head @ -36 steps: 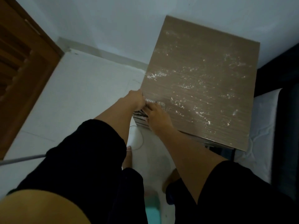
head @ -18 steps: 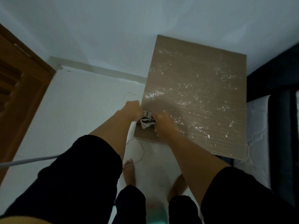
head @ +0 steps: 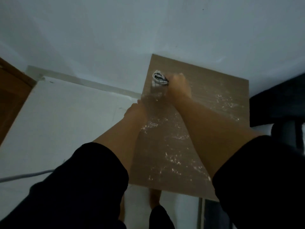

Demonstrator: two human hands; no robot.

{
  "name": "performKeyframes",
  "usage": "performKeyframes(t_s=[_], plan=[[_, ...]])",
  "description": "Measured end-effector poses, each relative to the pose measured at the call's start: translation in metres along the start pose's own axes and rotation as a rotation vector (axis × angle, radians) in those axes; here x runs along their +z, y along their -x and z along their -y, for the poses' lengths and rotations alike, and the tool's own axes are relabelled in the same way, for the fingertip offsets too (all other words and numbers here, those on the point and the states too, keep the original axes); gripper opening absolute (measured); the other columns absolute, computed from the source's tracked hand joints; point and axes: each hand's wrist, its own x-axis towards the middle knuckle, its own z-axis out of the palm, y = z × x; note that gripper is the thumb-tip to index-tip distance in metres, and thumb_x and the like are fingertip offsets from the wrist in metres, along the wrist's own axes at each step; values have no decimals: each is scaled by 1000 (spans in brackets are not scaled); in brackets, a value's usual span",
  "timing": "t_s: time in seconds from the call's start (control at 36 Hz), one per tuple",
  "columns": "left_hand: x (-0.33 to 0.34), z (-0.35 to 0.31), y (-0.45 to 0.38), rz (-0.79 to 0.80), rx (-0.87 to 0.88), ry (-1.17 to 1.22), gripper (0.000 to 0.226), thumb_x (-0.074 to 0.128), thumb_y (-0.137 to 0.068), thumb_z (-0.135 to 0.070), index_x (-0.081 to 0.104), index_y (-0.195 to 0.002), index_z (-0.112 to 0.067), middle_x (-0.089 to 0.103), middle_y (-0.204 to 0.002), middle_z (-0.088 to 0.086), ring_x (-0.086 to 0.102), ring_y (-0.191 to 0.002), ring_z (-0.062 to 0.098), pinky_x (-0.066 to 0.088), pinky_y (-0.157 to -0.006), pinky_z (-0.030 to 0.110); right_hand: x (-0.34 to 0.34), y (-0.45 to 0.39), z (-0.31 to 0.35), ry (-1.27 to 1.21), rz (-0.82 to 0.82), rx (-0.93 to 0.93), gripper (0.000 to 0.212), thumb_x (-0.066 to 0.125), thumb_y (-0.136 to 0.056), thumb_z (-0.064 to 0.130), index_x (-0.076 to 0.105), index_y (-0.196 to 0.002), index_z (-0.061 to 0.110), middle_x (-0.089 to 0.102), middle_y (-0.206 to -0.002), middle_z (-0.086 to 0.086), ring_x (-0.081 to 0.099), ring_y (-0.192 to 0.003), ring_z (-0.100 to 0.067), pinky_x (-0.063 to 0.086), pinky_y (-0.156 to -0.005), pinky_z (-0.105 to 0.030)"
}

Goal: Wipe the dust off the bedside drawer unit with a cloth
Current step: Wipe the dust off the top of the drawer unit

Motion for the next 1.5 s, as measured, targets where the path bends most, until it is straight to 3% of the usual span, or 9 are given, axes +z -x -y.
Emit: performKeyframes(t_s=[0.14,0.22,0.33,0.61,0.89,1.06,1.17,1.39,1.5], plan=[[-8,-13,-41,-10,-119,-9,61,47,-95,-5,19,-149,-3,33,-149,15,41,-134,32,40,-104,36,2,-62,0,12,14,18,26,51,-91,4,65,-113,5,66,-108,-14,62,-91,-24,48,-72,-29],[-10,-12,-52,-22,-130,0,38,54,-93,-9,49,-130,-3,51,-131,14,54,-120,29,46,-93,32,1,-81,0,19,6,-70,27,48,-95,6,60,-118,4,63,-111,-12,58,-100,-25,47,-80,-30],[-10,-7,-61,17,-135,15,28,64,-87,-10,61,-114,-3,61,-117,13,61,-108,27,43,-72,26,21,-112,-1,54,-36,-145,34,39,-96,1,59,-122,6,61,-118,-15,53,-111,-28,44,-88,-31],[-4,-2,-73,1,-208,81,33,61,-88,-8,59,-121,-6,58,-123,12,57,-114,27,47,-87,30,46,-142,3,1,24,-66,30,42,-95,-1,50,-123,0,42,-132,-18,39,-124,-30,40,-100,-37],[-2,0,-76,-17,-210,64,42,65,-86,-8,54,-126,-7,56,-124,12,56,-116,28,48,-91,32,49,-137,-1,-134,74,-23,31,51,-90,1,50,-120,-2,52,-126,-18,49,-118,-29,42,-96,-35],[3,9,-63,-126,-198,164,54,76,-78,-20,56,-125,-3,58,-125,15,55,-117,29,47,-90,32,63,-90,4,-178,126,-39,25,51,-89,4,65,-109,9,63,-113,-14,60,-102,-26,46,-80,-28],[8,24,-48,-124,-191,164,68,72,-80,-40,49,-131,-2,55,-131,17,51,-124,29,39,-101,33,67,-29,5,-160,181,-203,33,48,-91,3,65,-117,13,63,-114,-12,55,-108,-29,45,-91,-31],[16,39,-2,92,-183,-7,86,79,-73,-33,35,-140,-2,48,-138,19,48,-129,31,40,-105,34,75,73,0,-211,331,-176,25,63,-86,14,71,-109,19,68,-100,-6,57,-95,-19,46,-86,-29],[4,30,6,35,-124,-3,82,79,-74,-27,35,-139,-1,47,-137,20,47,-128,32,44,-101,34,71,71,-5,-228,383,-98,24,62,-86,10,72,-107,17,68,-100,-5,60,-90,-17,47,-79,-24]])
